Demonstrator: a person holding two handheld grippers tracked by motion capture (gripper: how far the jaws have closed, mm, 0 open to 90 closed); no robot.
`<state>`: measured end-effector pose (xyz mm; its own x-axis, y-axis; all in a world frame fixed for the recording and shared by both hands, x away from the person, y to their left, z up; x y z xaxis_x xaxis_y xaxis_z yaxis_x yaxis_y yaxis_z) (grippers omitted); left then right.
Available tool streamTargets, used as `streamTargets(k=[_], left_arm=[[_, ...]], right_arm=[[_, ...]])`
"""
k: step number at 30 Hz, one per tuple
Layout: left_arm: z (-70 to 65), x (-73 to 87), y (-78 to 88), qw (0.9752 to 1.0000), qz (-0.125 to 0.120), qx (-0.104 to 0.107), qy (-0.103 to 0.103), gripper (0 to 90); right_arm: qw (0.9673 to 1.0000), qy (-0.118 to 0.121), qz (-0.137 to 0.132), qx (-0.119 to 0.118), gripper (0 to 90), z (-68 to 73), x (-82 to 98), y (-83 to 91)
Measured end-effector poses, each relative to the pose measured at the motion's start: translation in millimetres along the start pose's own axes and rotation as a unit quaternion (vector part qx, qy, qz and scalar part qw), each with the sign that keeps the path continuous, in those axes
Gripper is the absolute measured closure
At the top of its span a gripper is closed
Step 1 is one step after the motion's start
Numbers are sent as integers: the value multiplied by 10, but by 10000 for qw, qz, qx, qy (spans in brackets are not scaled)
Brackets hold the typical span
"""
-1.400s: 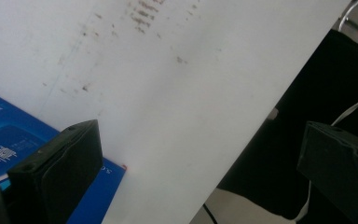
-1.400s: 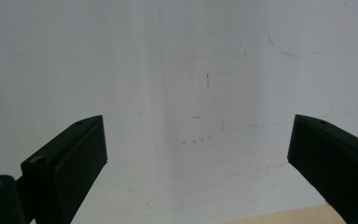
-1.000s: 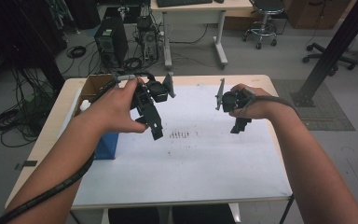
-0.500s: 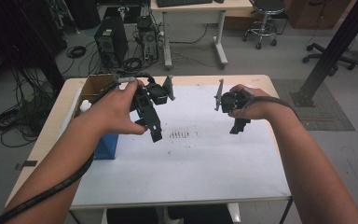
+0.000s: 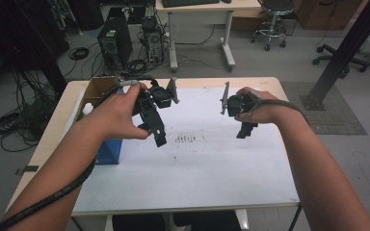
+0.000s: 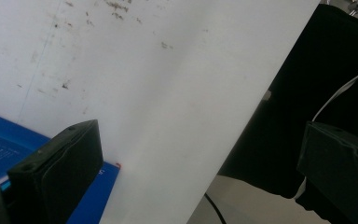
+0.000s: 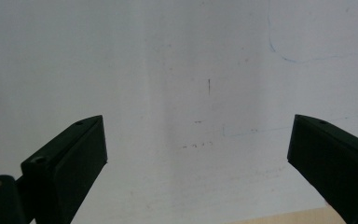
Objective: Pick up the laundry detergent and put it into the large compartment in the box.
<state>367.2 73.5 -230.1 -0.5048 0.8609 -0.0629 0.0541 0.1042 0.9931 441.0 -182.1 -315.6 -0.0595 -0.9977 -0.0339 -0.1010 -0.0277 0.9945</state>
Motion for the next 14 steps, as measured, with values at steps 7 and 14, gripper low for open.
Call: streamTargets(k=[7, 14], left_arm=[[-8, -6, -9, 10000, 52, 11, 10, 2], [-14, 2, -5, 10000, 32, 27, 33, 2]], right_arm=[[10000, 30, -16, -1, 45, 2, -8, 3], [10000, 30, -40, 13, 45, 17, -19, 6]])
Point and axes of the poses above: each handheld gripper's, and its own axes: y roughly backward along the jaws, x roughly out of its underside, z roughly to its left, the point moved 1 cm from there along -y, roughly forward along the jaws
